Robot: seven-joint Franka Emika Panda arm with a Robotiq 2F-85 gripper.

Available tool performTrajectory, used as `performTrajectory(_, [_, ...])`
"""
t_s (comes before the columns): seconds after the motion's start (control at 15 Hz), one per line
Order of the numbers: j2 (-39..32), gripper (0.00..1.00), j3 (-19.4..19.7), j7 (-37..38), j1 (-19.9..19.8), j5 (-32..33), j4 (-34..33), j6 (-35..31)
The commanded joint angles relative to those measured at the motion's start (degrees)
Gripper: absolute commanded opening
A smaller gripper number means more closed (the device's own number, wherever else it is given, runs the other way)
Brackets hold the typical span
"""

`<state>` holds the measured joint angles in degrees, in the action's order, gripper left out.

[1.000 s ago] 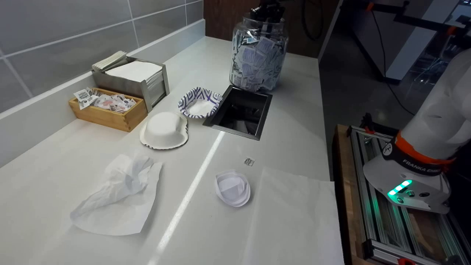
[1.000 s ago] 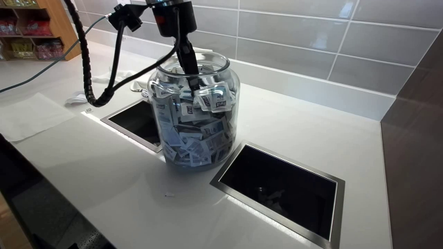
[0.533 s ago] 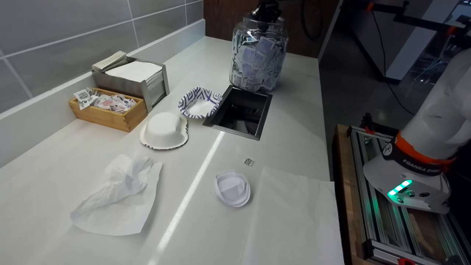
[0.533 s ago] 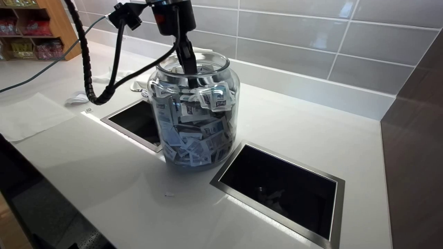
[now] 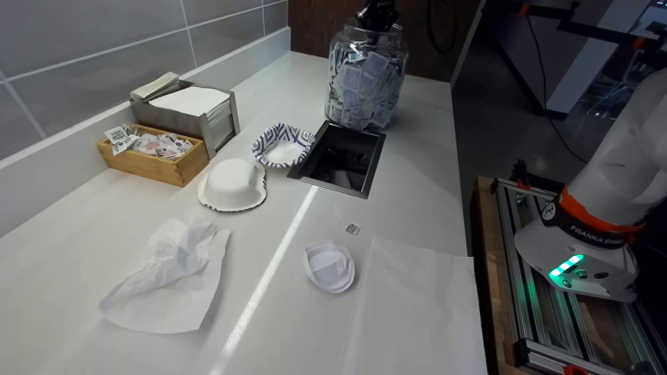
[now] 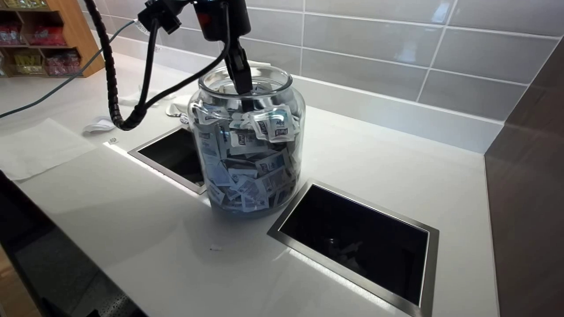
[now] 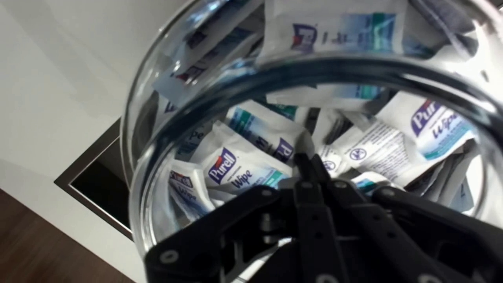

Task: Remove one sachet from the glass container and put it on the left side of the counter

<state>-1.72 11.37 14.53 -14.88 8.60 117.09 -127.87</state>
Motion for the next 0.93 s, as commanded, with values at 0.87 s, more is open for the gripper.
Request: performTrajectory(0.87, [6.43,0.00,0.38,1.58,0.66,2.35,-0.34,5.46])
